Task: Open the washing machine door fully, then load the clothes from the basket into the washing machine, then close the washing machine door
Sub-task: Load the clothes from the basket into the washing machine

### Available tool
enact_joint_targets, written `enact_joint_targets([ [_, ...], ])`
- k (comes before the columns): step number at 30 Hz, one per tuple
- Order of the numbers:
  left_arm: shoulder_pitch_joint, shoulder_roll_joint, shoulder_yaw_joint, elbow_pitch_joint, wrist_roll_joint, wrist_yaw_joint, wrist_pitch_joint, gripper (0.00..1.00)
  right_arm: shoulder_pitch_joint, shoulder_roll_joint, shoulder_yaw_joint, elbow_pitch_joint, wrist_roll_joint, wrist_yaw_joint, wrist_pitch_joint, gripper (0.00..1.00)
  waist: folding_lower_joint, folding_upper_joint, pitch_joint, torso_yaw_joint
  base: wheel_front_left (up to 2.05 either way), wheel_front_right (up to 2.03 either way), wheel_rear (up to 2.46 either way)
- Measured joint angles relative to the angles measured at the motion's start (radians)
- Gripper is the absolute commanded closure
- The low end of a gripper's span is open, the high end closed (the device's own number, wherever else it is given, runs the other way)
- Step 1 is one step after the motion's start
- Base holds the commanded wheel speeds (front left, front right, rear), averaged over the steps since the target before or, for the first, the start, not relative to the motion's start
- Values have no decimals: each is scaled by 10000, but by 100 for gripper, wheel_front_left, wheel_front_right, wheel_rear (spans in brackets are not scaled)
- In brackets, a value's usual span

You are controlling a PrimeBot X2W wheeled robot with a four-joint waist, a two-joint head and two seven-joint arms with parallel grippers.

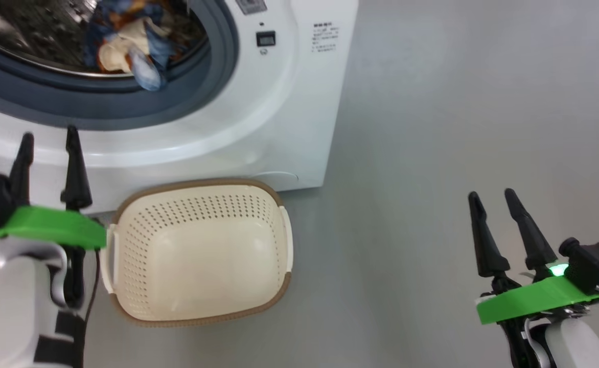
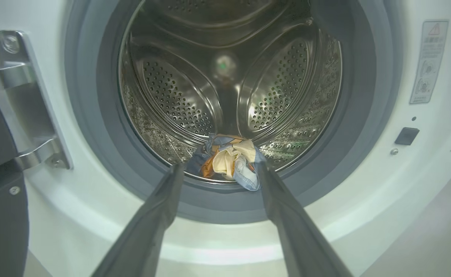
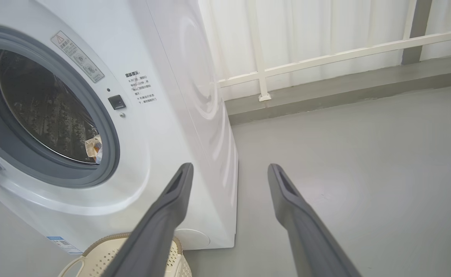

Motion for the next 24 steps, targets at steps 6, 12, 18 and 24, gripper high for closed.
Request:
enact_joint_targets([
  [6, 1473, -291, 326, -968, 623, -2, 0, 0, 523, -84, -284, -21, 0, 0, 0, 0, 0, 0, -637, 476, 0, 0, 0],
  [12, 2420, -347, 382, -1542, 798, -15, 0, 0, 883, -196, -437, -40, 0, 0, 0, 0, 0, 0, -1051, 850, 0, 0, 0],
  [18, 3538, -412, 441, -2230, 800, -15, 0, 0, 1111, -280, -466, -19, 0, 0, 0, 0, 0, 0, -1468, 1040, 0, 0, 0],
  [24, 4478, -548, 660, -2867, 777, -15, 0, 0, 1337, -309, -483, -44, 0, 0, 0, 0, 0, 0, -1699, 1187, 0, 0, 0],
])
